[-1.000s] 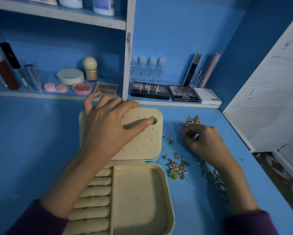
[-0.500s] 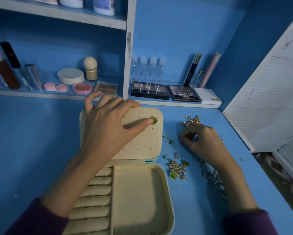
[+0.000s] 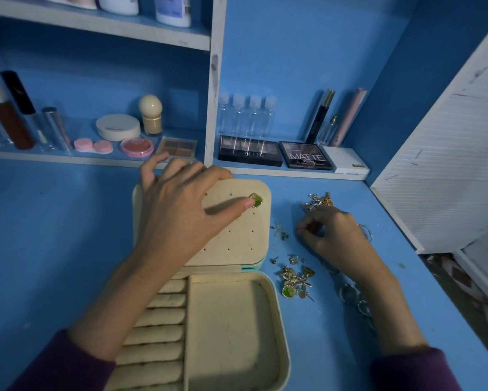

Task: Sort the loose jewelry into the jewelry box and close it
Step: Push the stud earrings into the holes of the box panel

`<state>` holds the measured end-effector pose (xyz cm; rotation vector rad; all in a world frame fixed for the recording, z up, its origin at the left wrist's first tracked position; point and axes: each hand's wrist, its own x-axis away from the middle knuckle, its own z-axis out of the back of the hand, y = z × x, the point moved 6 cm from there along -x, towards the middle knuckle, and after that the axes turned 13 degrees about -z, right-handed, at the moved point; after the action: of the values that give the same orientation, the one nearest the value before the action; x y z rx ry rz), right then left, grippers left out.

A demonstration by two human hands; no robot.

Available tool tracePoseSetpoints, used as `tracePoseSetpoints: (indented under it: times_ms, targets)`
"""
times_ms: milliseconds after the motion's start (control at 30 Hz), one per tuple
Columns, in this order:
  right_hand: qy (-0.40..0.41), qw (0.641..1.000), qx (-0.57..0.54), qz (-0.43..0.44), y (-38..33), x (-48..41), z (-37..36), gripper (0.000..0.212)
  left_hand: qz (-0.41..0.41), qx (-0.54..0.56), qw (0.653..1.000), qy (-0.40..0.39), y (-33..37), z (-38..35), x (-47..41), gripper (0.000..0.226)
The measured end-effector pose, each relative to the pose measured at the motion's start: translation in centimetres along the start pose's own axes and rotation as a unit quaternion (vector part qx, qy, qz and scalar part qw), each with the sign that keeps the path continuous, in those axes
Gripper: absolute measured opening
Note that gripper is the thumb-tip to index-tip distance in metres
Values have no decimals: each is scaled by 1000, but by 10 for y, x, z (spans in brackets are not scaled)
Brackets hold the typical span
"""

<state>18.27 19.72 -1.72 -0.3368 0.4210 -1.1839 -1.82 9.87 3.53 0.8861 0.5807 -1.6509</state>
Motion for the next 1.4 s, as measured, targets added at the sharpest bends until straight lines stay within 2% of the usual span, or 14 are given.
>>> tracePoseSetpoints:
  times_ms: [133, 233, 367, 500, 700, 867, 1000, 1067, 1200, 1300, 1400]
  targets:
    - [7, 1000, 2, 16, 0, 1, 0, 8, -6, -8, 1000, 2, 2, 1, -1, 50]
    - [2, 997, -83, 1, -5, 4, 5, 13, -12, -10, 1000, 5, 4, 4, -2, 48]
    - [-73, 952, -292, -45, -29, 9, 11, 13, -28, -26, 999, 15, 16, 20, -2, 43]
    - [-139, 911, -389, -14, -59, 17, 23, 13, -58, -61, 996, 34, 38, 42, 9, 35]
    - [-244, 866, -436, 20, -73, 30, 19, 7, -80, -99, 990, 56, 62, 58, 35, 32]
    - [-267, 841, -469, 26, -68, 39, 16, 3, -77, -102, 990, 67, 65, 60, 43, 29]
    - [-291, 822, -488, 35, -65, 43, 13, 24, -70, -102, 990, 74, 65, 61, 44, 29]
    - [-303, 817, -490, 34, -64, 45, 11, 27, -69, -105, 989, 71, 65, 61, 45, 29]
    - [-319, 785, -530, 44, -68, 46, 10, 19, -69, -104, 989, 74, 65, 61, 46, 29]
    - [-310, 775, -550, 45, -68, 47, 11, 8, -69, -102, 989, 79, 65, 62, 46, 29]
    - [-319, 762, -563, 42, -68, 47, 9, 12, -68, -99, 990, 80, 65, 62, 46, 29]
